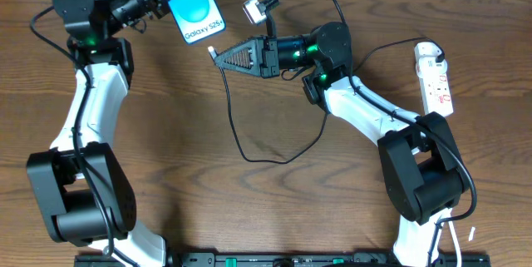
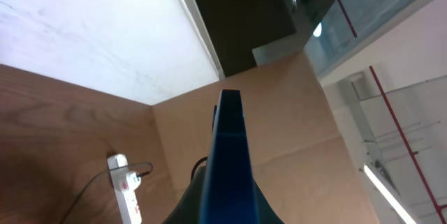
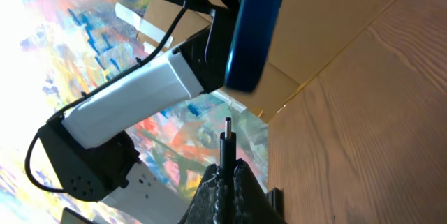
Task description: Plug charger to phone and switch on socket
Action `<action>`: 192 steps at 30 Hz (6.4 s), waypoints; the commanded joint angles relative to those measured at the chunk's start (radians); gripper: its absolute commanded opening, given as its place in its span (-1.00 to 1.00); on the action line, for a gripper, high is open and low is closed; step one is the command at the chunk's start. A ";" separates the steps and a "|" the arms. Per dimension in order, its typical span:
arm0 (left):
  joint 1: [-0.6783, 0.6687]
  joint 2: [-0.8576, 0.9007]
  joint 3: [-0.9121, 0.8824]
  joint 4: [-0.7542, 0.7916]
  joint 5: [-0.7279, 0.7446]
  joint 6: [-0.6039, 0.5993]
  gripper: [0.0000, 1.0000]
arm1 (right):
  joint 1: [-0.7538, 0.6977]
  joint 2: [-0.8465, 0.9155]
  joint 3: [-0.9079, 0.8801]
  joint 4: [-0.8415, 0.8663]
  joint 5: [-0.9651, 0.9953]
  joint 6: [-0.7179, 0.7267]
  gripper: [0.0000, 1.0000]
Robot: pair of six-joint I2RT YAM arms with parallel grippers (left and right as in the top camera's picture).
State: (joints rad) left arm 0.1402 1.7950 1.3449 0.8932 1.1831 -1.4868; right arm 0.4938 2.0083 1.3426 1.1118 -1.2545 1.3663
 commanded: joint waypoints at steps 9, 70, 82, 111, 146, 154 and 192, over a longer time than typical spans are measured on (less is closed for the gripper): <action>-0.002 -0.022 0.014 0.009 0.040 0.024 -0.85 | -0.002 0.006 0.012 0.003 0.059 -0.071 -0.98; -0.033 -0.022 0.014 0.006 0.066 0.048 -0.85 | -0.031 0.006 0.012 -0.005 0.097 -0.080 -0.98; -0.033 -0.022 0.014 0.006 0.065 0.054 -0.85 | -0.029 0.006 0.012 -0.005 0.110 -0.080 -0.98; -0.033 -0.022 0.014 0.006 0.074 0.081 -0.86 | 0.001 0.006 0.012 -0.005 0.270 -0.062 -0.98; -0.034 -0.022 0.014 0.006 0.089 0.100 -0.85 | 0.003 0.006 0.012 -0.056 0.293 -0.062 -0.97; -0.035 -0.022 0.014 0.006 0.089 0.100 -0.86 | 0.003 0.006 0.012 -0.057 0.311 -0.062 -0.97; -0.007 -0.022 0.014 0.006 0.062 0.106 -0.85 | 0.003 0.006 0.012 -0.056 0.192 -0.059 -0.26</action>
State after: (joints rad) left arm 0.1143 1.7950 1.3449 0.8898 1.2507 -1.3830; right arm 0.4965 2.0083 1.3426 1.0523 -1.0412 1.3136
